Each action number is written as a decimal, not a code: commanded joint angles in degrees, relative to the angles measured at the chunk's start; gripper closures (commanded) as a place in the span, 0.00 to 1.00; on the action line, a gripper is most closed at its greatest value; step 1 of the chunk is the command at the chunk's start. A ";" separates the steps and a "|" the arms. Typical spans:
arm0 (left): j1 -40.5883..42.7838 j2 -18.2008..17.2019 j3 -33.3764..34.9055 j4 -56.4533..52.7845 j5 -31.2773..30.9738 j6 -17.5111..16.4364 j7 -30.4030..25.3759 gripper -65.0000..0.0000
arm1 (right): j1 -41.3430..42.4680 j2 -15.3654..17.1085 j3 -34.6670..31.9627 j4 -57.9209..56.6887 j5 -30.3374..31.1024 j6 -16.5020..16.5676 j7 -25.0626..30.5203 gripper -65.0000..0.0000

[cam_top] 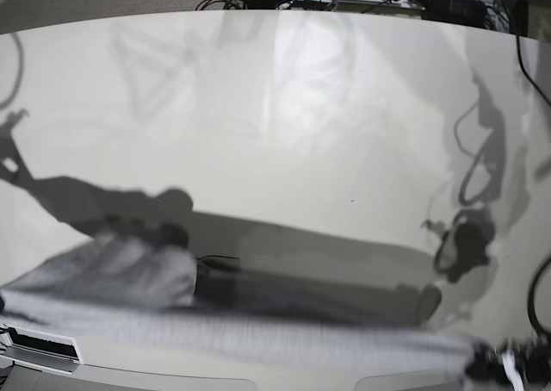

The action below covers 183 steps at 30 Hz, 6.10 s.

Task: Layout the t-shirt on the table in an organized manner, then fold the t-shirt properly
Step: 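Swing the held shirt down and lay it flat, then release both grippers, then move the left gripper to the shirt corner near it and grasp, then lift the grey shirt with both grippers and shake it out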

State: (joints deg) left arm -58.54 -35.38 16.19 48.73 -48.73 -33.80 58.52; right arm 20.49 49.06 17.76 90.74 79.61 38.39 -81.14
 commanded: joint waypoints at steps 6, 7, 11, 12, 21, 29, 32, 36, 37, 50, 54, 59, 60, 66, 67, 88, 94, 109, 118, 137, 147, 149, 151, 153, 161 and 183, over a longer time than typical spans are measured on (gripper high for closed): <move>9.49 -0.98 -0.55 0.63 0.09 0.00 -1.46 0.51 | -4.22 0.31 0.61 0.59 1.57 0.15 1.14 1.00; 10.86 -0.96 -0.55 0.66 0.79 0.00 -1.77 0.51 | -4.92 0.22 0.61 0.59 1.55 0.20 1.14 1.00; 13.92 -0.98 -0.55 0.66 1.70 0.44 -1.97 0.51 | -5.70 0.20 0.61 0.57 1.31 0.26 1.14 1.00; 14.08 -1.01 -0.57 0.66 1.68 1.55 -1.46 0.51 | -5.60 0.20 0.61 0.57 1.38 0.28 1.14 1.00; 15.10 -3.54 -4.33 0.66 -12.55 7.28 8.02 0.51 | -5.57 0.20 0.61 0.57 1.16 0.85 1.14 1.00; 25.40 -3.67 -19.19 0.66 -24.15 2.97 17.57 0.51 | -5.55 0.20 0.61 0.57 1.18 0.90 1.14 1.00; 30.84 -3.67 -22.36 0.66 -28.48 1.01 19.58 0.52 | -5.55 0.20 0.61 0.57 1.16 0.92 1.14 1.00; 36.89 -3.41 -26.38 0.66 -28.28 -0.15 19.10 0.52 | -5.57 0.20 0.61 0.57 1.14 1.61 1.14 1.00; 38.40 -3.28 -27.78 0.66 -28.30 -0.13 18.82 0.52 | -5.57 0.20 0.61 0.57 1.14 1.61 1.14 1.00; 49.20 6.45 -37.22 0.66 -19.54 -0.04 7.28 0.52 | -5.55 0.20 0.61 0.59 1.18 1.61 1.14 1.00; 49.16 9.66 -37.22 0.66 -15.43 1.66 3.23 0.52 | -5.57 0.22 0.61 0.57 1.18 1.61 1.14 1.00; 49.16 12.41 -37.22 0.66 -9.75 2.23 -0.92 0.52 | -5.55 0.22 0.61 0.59 1.16 1.61 1.14 1.00; 49.16 12.92 -37.22 0.66 -8.68 2.89 -1.66 0.52 | -5.57 0.22 0.61 0.57 1.18 1.61 1.14 1.00; 49.16 15.67 -37.22 0.66 -8.00 4.74 -2.14 0.52 | -5.55 0.22 0.61 0.59 1.18 1.61 1.14 1.00; 49.16 16.11 -37.22 0.66 -7.74 4.74 -2.19 0.52 | -5.55 0.22 0.61 0.59 1.18 1.61 1.14 1.00; 48.22 19.32 -37.38 0.72 -2.43 7.93 -4.31 0.52 | -5.55 0.24 0.61 0.59 1.38 1.61 1.14 1.00; 47.19 18.73 -37.38 0.83 -1.92 7.98 -1.20 0.52 | -5.38 0.50 0.61 0.59 1.40 1.61 1.14 1.00; 46.95 17.62 -37.38 7.15 8.26 14.75 -1.81 0.52 | -5.25 0.52 0.61 0.59 1.42 1.61 1.14 1.00; 47.34 23.96 -37.22 7.08 11.65 16.68 -2.80 0.52 | -5.25 0.52 0.61 0.59 1.38 1.61 1.14 1.00; 36.39 19.80 -36.13 7.10 9.55 10.86 2.10 1.00 | -5.27 0.50 0.61 0.59 1.40 1.61 1.14 1.00; 28.89 18.23 -36.06 7.10 -19.21 -6.20 9.29 1.00 | -5.57 0.42 0.61 0.59 1.60 1.61 1.14 1.00; 27.43 18.23 -35.80 7.10 -21.66 -6.20 9.25 1.00 | -5.57 0.02 0.61 0.59 1.51 1.61 1.14 1.00; 25.73 18.21 -34.91 7.10 -21.75 -6.20 9.11 1.00 | -5.57 -0.68 0.61 0.59 0.07 1.61 1.14 1.00; 23.52 18.21 -33.05 7.10 -19.93 -6.20 7.34 1.00 | -5.55 -1.92 0.61 0.57 -4.98 1.61 4.02 1.00; 7.37 18.21 -17.46 7.08 1.75 -6.01 -5.46 1.00 | -1.40 -6.21 0.59 0.46 -32.41 -2.01 26.60 1.00; -16.46 15.96 -2.99 -2.29 -11.82 -2.62 10.49 1.00 | 19.15 14.78 0.55 -0.13 -3.37 -0.70 4.44 1.00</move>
State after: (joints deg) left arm -73.32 -18.85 13.50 46.06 -60.40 -36.49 69.60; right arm 38.28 62.50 17.78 90.26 75.85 37.69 -78.41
